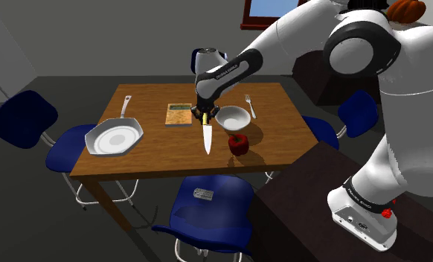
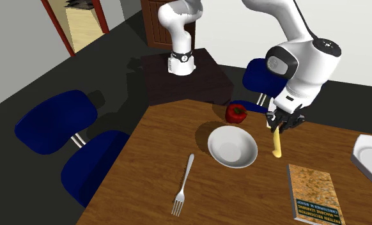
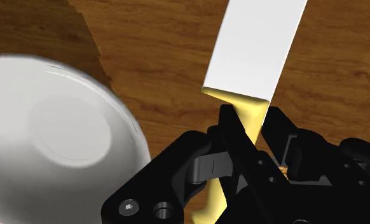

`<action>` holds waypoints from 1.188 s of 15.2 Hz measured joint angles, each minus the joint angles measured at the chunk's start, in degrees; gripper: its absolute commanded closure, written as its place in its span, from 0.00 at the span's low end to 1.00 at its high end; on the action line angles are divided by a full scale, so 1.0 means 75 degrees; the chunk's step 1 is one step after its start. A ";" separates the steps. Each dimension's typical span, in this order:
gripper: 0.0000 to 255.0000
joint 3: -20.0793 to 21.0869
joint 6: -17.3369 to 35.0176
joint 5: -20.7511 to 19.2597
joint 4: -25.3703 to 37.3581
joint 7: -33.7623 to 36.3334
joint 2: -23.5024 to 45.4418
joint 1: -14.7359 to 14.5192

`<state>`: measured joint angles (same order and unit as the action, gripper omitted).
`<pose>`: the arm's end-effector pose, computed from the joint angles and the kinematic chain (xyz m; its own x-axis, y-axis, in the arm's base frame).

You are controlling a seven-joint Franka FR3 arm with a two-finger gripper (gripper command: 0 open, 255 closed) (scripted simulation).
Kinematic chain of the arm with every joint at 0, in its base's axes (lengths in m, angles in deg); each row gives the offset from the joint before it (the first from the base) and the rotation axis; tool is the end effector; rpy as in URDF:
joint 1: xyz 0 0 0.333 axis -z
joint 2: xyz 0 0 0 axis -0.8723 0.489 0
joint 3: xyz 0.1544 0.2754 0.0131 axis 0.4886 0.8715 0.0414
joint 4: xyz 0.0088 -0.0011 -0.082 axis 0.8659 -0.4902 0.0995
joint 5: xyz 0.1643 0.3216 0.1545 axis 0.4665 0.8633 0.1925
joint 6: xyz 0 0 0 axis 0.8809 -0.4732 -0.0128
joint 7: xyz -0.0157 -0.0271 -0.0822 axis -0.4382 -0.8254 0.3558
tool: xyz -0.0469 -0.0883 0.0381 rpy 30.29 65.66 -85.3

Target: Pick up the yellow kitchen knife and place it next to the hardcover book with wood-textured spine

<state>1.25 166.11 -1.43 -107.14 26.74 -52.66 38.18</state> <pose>0.6389 0.2154 0.2365 0.9062 -0.4230 -0.0009 -0.4228 -0.9058 -0.0266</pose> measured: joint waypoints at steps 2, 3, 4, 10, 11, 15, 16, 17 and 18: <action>1.00 0.0042 -0.0041 -0.0035 0.0151 0.0301 0.0102 -0.0237; 1.00 0.0063 -0.0117 -0.0054 0.0350 0.0469 0.0220 -0.0362; 1.00 0.0082 -0.0170 -0.0079 0.0411 0.0645 0.0228 -0.0504; 1.00 0.0128 0.0049 -0.0069 0.0716 0.0815 0.0747 -0.0626; 1.00 0.0134 0.0123 -0.0062 0.0704 0.0804 0.0812 -0.0619; 1.00 0.0152 0.0368 -0.0040 0.0774 0.0781 0.1127 -0.0599; 1.00 0.0156 0.0418 -0.0036 0.0792 0.0778 0.1196 -0.0596; 1.00 0.0160 0.0471 -0.0031 0.0802 0.0773 0.1258 -0.0592; 1.00 0.0165 0.0548 -0.0024 0.0803 0.0757 0.1334 -0.0579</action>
<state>2.49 170.22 -1.61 -101.12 32.41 -42.65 33.83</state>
